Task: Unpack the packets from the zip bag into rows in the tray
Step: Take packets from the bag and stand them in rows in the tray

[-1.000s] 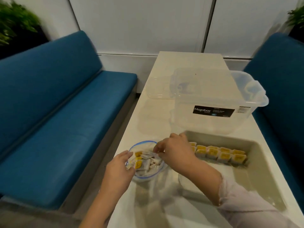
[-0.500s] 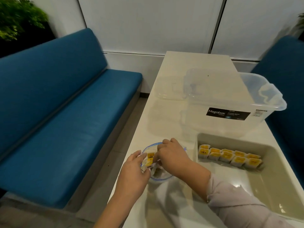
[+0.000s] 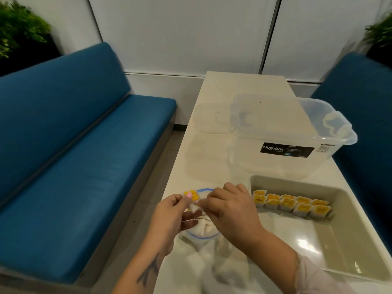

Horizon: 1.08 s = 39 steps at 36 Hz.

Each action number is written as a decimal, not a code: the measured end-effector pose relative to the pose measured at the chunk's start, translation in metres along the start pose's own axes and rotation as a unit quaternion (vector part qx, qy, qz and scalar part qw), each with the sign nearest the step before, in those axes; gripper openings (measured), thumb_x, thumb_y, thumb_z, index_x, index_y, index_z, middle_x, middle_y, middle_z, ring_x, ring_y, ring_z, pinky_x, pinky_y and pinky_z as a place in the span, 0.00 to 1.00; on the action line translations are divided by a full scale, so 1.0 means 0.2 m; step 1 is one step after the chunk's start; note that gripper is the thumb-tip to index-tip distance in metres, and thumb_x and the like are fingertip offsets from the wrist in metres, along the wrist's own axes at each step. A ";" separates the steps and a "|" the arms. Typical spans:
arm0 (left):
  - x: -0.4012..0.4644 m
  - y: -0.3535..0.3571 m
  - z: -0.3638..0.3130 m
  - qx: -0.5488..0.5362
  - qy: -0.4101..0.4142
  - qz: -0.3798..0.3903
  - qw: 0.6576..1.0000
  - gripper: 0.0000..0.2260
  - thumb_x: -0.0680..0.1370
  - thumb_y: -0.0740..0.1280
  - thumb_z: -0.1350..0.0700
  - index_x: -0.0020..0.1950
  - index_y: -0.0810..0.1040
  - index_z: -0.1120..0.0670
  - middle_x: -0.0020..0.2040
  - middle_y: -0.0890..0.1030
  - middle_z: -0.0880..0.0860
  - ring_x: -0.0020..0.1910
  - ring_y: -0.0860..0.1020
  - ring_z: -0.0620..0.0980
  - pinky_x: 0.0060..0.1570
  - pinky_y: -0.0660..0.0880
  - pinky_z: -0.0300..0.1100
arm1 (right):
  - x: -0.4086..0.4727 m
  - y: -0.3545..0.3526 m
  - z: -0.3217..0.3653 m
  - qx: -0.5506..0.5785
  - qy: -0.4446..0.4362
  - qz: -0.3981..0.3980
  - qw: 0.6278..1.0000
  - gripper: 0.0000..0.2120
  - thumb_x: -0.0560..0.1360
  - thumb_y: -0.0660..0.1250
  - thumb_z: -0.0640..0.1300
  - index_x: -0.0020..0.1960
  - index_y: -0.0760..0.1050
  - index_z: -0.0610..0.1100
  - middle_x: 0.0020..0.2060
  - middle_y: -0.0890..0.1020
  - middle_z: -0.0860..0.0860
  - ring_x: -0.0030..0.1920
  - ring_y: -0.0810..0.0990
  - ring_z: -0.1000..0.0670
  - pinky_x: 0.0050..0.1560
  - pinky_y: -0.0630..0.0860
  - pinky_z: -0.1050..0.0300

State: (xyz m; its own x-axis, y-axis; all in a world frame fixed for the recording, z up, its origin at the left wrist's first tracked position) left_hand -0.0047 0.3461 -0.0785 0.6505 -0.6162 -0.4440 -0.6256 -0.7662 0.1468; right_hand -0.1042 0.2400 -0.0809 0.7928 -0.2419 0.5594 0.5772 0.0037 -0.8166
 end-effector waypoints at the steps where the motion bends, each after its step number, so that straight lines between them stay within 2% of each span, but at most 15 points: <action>1: 0.00 0.00 0.00 0.006 0.014 -0.003 1.000 0.09 0.78 0.65 0.56 0.47 0.79 0.61 0.36 0.81 0.56 0.33 0.80 0.50 0.39 0.79 0.43 | -0.01 0.00 0.00 -0.006 -0.011 0.003 1.000 0.04 0.70 0.68 0.50 0.40 0.83 0.55 0.29 0.78 0.57 0.31 0.72 0.50 0.38 0.50 0.59; 3: 0.00 0.00 0.00 0.031 0.048 -0.013 0.998 0.07 0.77 0.65 0.58 0.47 0.80 0.60 0.34 0.81 0.55 0.33 0.80 0.49 0.42 0.79 0.46 | -0.02 -0.01 -0.01 -0.007 -0.016 0.028 0.999 0.04 0.68 0.70 0.53 0.40 0.83 0.55 0.30 0.78 0.57 0.31 0.72 0.51 0.37 0.50 0.59; 5: -0.01 0.01 -0.01 0.073 0.095 -0.025 0.993 0.04 0.77 0.66 0.58 0.47 0.81 0.57 0.38 0.84 0.54 0.36 0.81 0.48 0.40 0.80 0.43 | -0.02 -0.03 -0.02 0.007 0.012 0.043 0.999 0.08 0.65 0.73 0.55 0.42 0.82 0.55 0.31 0.79 0.58 0.32 0.74 0.52 0.37 0.52 0.59; 8: -0.01 0.02 -0.02 0.175 0.177 -0.052 0.967 0.04 0.75 0.69 0.59 0.44 0.83 0.51 0.38 0.84 0.46 0.38 0.82 0.43 0.39 0.78 0.36 | 0.01 -0.08 -0.04 0.054 0.094 0.020 0.994 0.10 0.68 0.64 0.56 0.47 0.78 0.55 0.35 0.80 0.59 0.36 0.77 0.55 0.40 0.63 0.62; 10: -0.03 0.04 -0.02 0.228 0.206 -0.042 0.951 0.06 0.74 0.70 0.58 0.42 0.83 0.47 0.37 0.84 0.42 0.38 0.81 0.38 0.40 0.76 0.32 | 0.03 -0.11 -0.06 0.063 0.111 0.009 0.992 0.12 0.70 0.63 0.54 0.51 0.77 0.54 0.38 0.81 0.58 0.39 0.79 0.56 0.38 0.68 0.60; 14: -0.05 0.09 -0.01 0.237 0.231 -0.022 0.943 0.12 0.71 0.72 0.56 0.36 0.82 0.37 0.37 0.84 0.40 0.39 0.81 0.37 0.44 0.78 0.35 | 0.07 -0.16 -0.08 0.007 0.091 0.059 0.994 0.08 0.66 0.69 0.51 0.44 0.82 0.54 0.33 0.82 0.58 0.34 0.81 0.54 0.36 0.64 0.59; 16: -0.05 0.11 0.00 0.263 0.248 -0.026 0.932 0.13 0.71 0.73 0.54 0.36 0.81 0.33 0.38 0.83 0.38 0.40 0.80 0.37 0.45 0.78 0.39 | 0.07 -0.19 -0.09 0.022 0.101 0.107 0.989 0.05 0.71 0.69 0.50 0.44 0.83 0.54 0.36 0.83 0.56 0.39 0.80 0.51 0.42 0.62 0.57; 20: -0.04 0.12 0.01 0.327 0.293 -0.023 0.898 0.09 0.70 0.73 0.54 0.42 0.82 0.37 0.43 0.81 0.35 0.47 0.79 0.37 0.50 0.77 0.43 | 0.05 -0.24 -0.13 0.045 0.125 0.136 0.982 0.08 0.77 0.64 0.51 0.51 0.81 0.54 0.46 0.83 0.55 0.50 0.77 0.53 0.51 0.62 0.55; 22: -0.02 0.11 0.02 0.377 0.329 -0.050 0.864 0.10 0.70 0.74 0.56 0.46 0.83 0.41 0.49 0.78 0.33 0.52 0.75 0.39 0.55 0.71 0.34 | 0.04 -0.27 -0.17 0.041 0.152 0.134 0.978 0.07 0.77 0.63 0.51 0.51 0.80 0.55 0.47 0.82 0.57 0.51 0.76 0.55 0.50 0.60 0.56; 24: 0.01 0.08 0.02 0.434 0.344 -0.083 0.829 0.12 0.69 0.74 0.57 0.48 0.82 0.41 0.55 0.75 0.36 0.58 0.70 0.41 0.56 0.62 0.26 | 0.03 -0.30 -0.24 0.036 0.182 0.131 0.974 0.06 0.77 0.64 0.50 0.49 0.80 0.55 0.46 0.81 0.57 0.50 0.76 0.54 0.48 0.59 0.56; 26: 0.04 0.04 0.03 0.464 0.326 -0.101 0.818 0.13 0.70 0.74 0.58 0.49 0.82 0.42 0.62 0.74 0.42 0.65 0.67 0.45 0.62 0.61 0.33 | 0.02 -0.34 -0.32 0.025 0.217 0.123 0.968 0.05 0.76 0.66 0.49 0.48 0.80 0.53 0.45 0.81 0.56 0.49 0.76 0.53 0.49 0.62 0.55; 28: 0.07 0.00 0.05 0.491 0.271 -0.099 0.822 0.13 0.72 0.72 0.57 0.52 0.81 0.43 0.68 0.70 0.45 0.71 0.61 0.49 0.68 0.59 0.42 | 0.01 -0.36 -0.41 0.005 0.247 0.125 0.961 0.05 0.76 0.65 0.48 0.48 0.80 0.52 0.45 0.80 0.55 0.49 0.76 0.51 0.49 0.62 0.55; 30: 0.09 -0.03 0.06 0.508 0.219 -0.089 0.828 0.14 0.73 0.71 0.57 0.56 0.80 0.42 0.71 0.67 0.47 0.74 0.58 0.50 0.70 0.59 0.46 | -0.02 -0.36 -0.48 -0.023 0.268 0.137 0.954 0.05 0.77 0.65 0.48 0.49 0.80 0.51 0.45 0.80 0.55 0.49 0.76 0.51 0.48 0.61 0.56; 34: 0.09 -0.06 0.09 0.515 0.165 -0.070 0.838 0.17 0.74 0.70 0.58 0.60 0.77 0.43 0.71 0.67 0.48 0.70 0.66 0.48 0.66 0.65 0.43 | -0.08 -0.32 -0.58 -0.078 0.287 0.169 0.940 0.06 0.78 0.63 0.48 0.50 0.80 0.52 0.46 0.80 0.55 0.50 0.76 0.50 0.49 0.62 0.56; 39: 0.08 -0.05 0.11 0.502 0.147 -0.048 0.851 0.19 0.74 0.69 0.60 0.63 0.76 0.47 0.67 0.73 0.47 0.65 0.71 0.46 0.63 0.66 0.38 | -0.15 -0.21 -0.62 -0.135 0.268 0.248 0.921 0.08 0.78 0.62 0.51 0.52 0.79 0.54 0.49 0.80 0.54 0.53 0.75 0.49 0.50 0.63 0.55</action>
State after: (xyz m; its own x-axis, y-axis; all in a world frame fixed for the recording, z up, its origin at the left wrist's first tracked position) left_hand 0.0029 0.3490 -0.1056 0.7068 -0.6913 -0.1501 -0.5202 -0.3640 -0.7726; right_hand -0.1765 0.1265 -0.0821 0.6946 -0.7193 0.0155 0.0424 0.0194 -0.9989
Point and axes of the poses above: each hand's wrist, its own x-axis towards the middle knuckle, its own y-axis out of the palm, z = x × y, the point moved 1 cm from there along x, towards the middle knuckle
